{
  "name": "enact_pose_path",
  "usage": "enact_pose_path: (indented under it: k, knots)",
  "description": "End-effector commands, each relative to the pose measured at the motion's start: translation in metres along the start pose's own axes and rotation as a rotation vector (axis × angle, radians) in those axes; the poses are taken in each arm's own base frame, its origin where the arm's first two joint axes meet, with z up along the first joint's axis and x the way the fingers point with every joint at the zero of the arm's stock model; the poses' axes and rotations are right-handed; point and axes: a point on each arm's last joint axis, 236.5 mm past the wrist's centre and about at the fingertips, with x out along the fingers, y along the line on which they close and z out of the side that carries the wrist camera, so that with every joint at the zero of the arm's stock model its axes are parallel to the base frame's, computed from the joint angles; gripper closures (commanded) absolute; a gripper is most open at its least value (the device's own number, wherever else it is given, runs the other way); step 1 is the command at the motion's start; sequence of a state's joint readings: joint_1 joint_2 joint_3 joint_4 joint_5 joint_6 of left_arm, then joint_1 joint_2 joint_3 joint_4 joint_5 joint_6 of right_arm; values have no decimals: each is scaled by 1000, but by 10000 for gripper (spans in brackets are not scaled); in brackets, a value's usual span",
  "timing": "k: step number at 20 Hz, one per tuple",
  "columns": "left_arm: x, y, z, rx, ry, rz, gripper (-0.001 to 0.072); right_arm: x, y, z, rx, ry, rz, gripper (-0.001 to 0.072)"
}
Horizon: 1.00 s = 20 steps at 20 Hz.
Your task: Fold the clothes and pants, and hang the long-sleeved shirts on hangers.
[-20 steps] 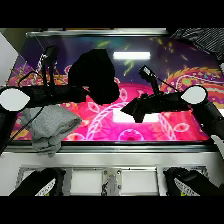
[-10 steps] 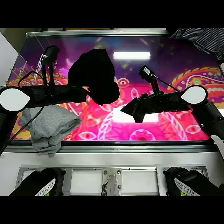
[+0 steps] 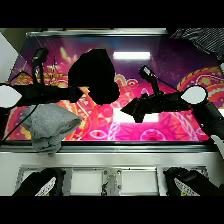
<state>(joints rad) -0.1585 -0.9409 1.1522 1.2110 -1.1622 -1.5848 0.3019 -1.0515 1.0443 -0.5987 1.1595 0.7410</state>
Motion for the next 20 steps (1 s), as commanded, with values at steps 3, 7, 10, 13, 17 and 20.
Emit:
enact_pose_path:
  k: [3,7,10,13,17,20]
  knots:
    - [-63,198,-58,-239,169,584,-4,0,0,0,1,1,1,687]
    - [-39,250,-105,-497,145,547,-5,0,0,0,0,0,1,687]
    - [4,249,-125,-572,150,410,-5,0,0,0,1,1,1,687]
    - [38,241,-142,-594,229,338,-5,0,0,0,0,1,1,687]
    - [62,225,-150,-550,313,300,539,0,0,0,1,1,1,687]
    - [50,196,-112,-442,249,267,690,0,4,4,13,-17,18,687]
